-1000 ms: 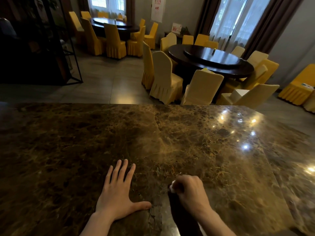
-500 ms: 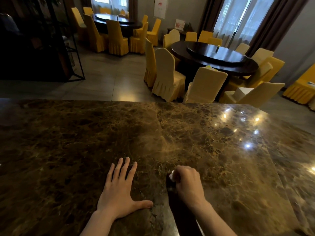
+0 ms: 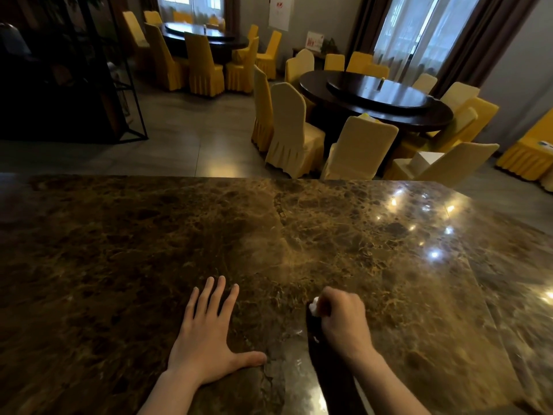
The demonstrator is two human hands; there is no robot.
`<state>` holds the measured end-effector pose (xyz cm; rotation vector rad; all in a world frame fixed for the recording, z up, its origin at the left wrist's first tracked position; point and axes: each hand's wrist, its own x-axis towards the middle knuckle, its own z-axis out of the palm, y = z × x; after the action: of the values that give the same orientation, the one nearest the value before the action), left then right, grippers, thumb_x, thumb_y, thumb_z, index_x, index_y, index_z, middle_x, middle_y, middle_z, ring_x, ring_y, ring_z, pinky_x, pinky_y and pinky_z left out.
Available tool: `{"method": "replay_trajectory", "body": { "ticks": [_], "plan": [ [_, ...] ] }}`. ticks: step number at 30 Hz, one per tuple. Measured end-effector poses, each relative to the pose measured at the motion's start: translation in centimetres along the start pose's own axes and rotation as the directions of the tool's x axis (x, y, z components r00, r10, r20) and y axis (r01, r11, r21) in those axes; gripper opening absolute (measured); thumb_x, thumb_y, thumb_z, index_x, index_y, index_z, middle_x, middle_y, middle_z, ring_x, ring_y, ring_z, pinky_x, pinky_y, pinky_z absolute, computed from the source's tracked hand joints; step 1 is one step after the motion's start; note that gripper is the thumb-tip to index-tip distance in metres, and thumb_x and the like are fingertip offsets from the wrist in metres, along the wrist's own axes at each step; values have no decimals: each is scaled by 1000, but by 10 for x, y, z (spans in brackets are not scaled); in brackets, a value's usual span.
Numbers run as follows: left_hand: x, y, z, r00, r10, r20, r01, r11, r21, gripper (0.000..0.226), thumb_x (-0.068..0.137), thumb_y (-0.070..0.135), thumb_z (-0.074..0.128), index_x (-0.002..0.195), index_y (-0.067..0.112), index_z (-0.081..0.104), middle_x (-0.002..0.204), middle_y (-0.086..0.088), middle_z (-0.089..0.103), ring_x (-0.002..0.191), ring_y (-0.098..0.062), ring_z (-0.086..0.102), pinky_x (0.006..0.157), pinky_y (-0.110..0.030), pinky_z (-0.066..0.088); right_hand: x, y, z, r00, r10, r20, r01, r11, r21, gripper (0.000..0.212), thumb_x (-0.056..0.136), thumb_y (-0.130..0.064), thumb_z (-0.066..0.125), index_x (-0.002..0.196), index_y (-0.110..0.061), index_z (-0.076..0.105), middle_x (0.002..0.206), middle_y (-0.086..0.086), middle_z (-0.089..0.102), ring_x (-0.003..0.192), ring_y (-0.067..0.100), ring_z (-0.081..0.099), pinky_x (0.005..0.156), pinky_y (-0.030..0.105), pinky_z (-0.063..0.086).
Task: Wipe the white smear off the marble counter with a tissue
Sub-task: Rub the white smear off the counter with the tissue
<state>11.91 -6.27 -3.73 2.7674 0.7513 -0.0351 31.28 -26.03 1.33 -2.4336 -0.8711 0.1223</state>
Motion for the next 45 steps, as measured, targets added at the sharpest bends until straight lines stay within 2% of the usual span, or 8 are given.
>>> {"method": "replay_trajectory", "body": {
  "ticks": [3,7,17,23,26,31,39,45],
  "plan": [
    [0,0,-2,1000,-3,-1,3,1000,-8,146,49,119,23,160,36,-21,168,5,-33,150,-17,-41,125,-48,-23,-8,-9,2,989,-87,116,74,991,113,33,77,-6,78,59,-23,57,62,-13,67,67,-2,66,56,12,47],
    [0,1,-3,1000,-10,29,11,1000,-6,147,49,120,23,160,36,-23,168,6,-36,148,-17,-44,124,-49,-24,35,-11,-14,998,-9,-56,20,982,190,42,76,-1,79,59,-30,56,60,-10,62,66,-1,62,55,9,43],
    [0,1,-4,997,-6,82,6,1000,3,148,49,119,23,161,35,-23,168,6,-37,148,-17,-45,128,-52,-19,42,-53,34,970,-230,83,235,971,-49,16,79,2,67,78,-14,67,79,2,69,78,22,61,66,38,50],
    [1,1,-5,997,-3,82,2,1000,10,148,48,120,22,161,35,-23,168,5,-35,149,-18,-43,128,-53,-18,2,-39,25,875,-407,262,414,910,30,17,88,-16,60,73,-25,58,79,-9,65,80,8,57,70,36,52],
    [1,0,-5,997,-1,83,0,1000,13,148,48,120,21,160,35,-24,168,5,-36,150,-18,-42,128,-52,-18,0,-21,6,895,-338,292,333,940,67,20,87,-33,60,72,-20,60,74,-7,65,72,7,60,67,36,53],
    [1,0,-3,998,-9,62,8,1000,20,147,48,120,20,159,36,-26,167,6,-38,149,-17,-43,128,-51,-18,24,14,-29,983,142,-116,-140,990,18,28,84,-13,74,63,-16,55,63,4,65,64,27,63,59,43,52],
    [0,0,0,1000,0,9,0,1000,0,146,49,119,21,160,35,-22,169,4,-32,151,-17,-40,126,-49,-21,-17,-18,7,998,-13,66,11,999,32,33,82,-16,75,60,-16,51,60,-3,63,61,12,59,56,33,46],
    [0,-1,0,1000,8,-3,-8,1000,-6,147,49,119,22,162,34,-18,170,3,-31,152,-18,-38,126,-49,-22,-33,15,-26,908,352,-227,-349,936,53,37,76,-17,81,58,-18,49,49,-8,50,49,13,47,47,26,35]
  ]
}}
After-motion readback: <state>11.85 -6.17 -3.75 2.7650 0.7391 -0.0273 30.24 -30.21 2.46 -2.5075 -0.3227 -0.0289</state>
